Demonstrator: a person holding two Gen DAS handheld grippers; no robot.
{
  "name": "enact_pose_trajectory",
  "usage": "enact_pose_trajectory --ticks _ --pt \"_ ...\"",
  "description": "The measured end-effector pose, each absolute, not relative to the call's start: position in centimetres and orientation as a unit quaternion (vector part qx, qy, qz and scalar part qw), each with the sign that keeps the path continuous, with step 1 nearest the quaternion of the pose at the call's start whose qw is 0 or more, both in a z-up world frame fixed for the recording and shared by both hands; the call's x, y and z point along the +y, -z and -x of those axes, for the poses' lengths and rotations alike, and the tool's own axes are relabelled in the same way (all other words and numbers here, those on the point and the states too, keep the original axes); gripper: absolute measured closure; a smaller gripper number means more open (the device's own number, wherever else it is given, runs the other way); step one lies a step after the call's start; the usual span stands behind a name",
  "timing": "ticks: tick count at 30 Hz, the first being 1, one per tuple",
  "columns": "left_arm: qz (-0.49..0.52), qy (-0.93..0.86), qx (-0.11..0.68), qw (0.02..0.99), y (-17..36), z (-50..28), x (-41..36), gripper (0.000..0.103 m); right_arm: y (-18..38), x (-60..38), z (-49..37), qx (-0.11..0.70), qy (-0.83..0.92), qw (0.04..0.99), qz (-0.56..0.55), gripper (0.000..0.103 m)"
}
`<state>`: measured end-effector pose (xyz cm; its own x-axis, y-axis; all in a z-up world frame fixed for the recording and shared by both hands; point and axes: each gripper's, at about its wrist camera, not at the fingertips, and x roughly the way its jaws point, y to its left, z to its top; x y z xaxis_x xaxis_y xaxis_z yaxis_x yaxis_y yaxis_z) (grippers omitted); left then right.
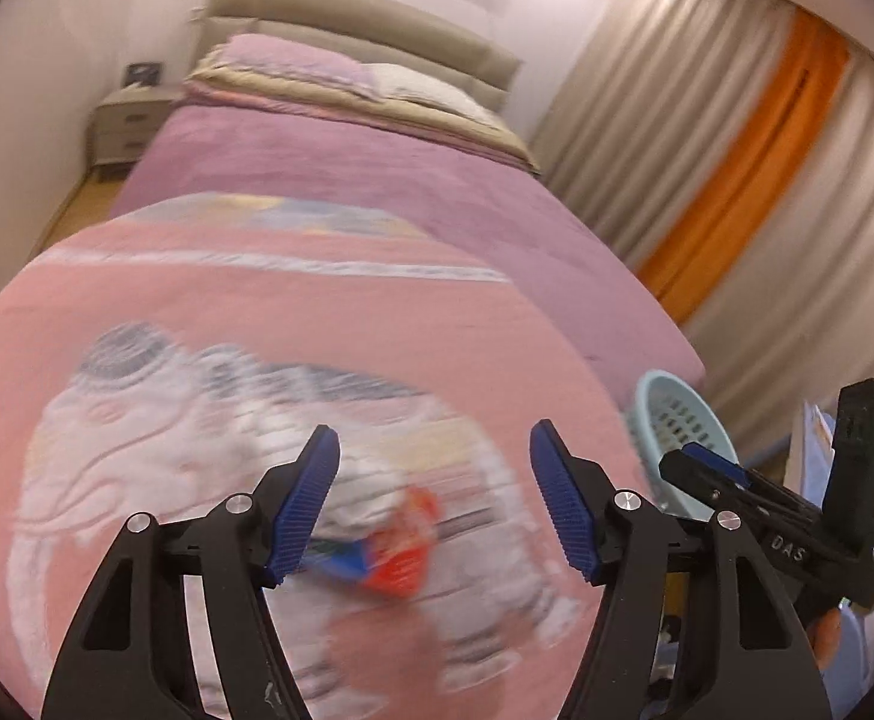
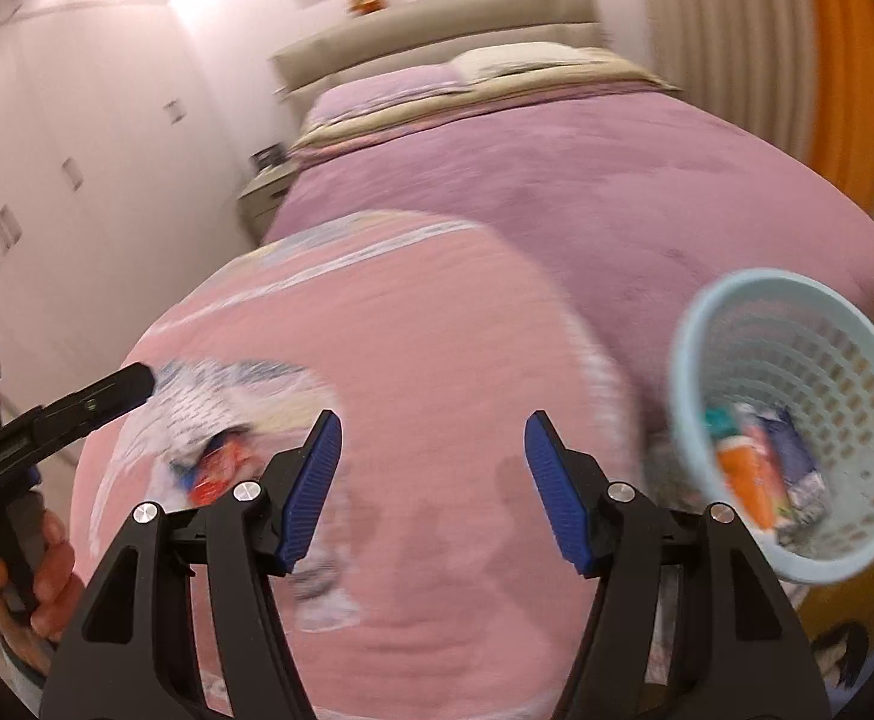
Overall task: Collect trash
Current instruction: 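Return both tools to the rug toward the tissue and card box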
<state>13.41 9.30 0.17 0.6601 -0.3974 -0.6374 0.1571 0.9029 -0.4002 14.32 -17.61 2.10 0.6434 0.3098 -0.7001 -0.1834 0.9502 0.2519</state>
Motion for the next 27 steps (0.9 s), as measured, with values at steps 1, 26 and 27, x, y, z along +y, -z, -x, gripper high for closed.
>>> enact_pose_trajectory --ticks 1,26,27 --pt "0.167 0.142 0.384 0.897 0.2 -13.3 10.5 0.039 -2.1 -16.2 -14.6 0.401 -0.151 0.901 -0.069 0.043" --pt "0.193 0.101 0.409 0.886 4.4 -9.7 16.1 0.039 2.4 -1.4 -19.5 0.472 -0.303 0.828 0.013 0.052" --pt "0.193 0.104 0.411 0.885 4.5 -9.7 16.0 0.039 2.8 -1.5 -19.7 0.478 -0.293 0.828 0.009 0.055"
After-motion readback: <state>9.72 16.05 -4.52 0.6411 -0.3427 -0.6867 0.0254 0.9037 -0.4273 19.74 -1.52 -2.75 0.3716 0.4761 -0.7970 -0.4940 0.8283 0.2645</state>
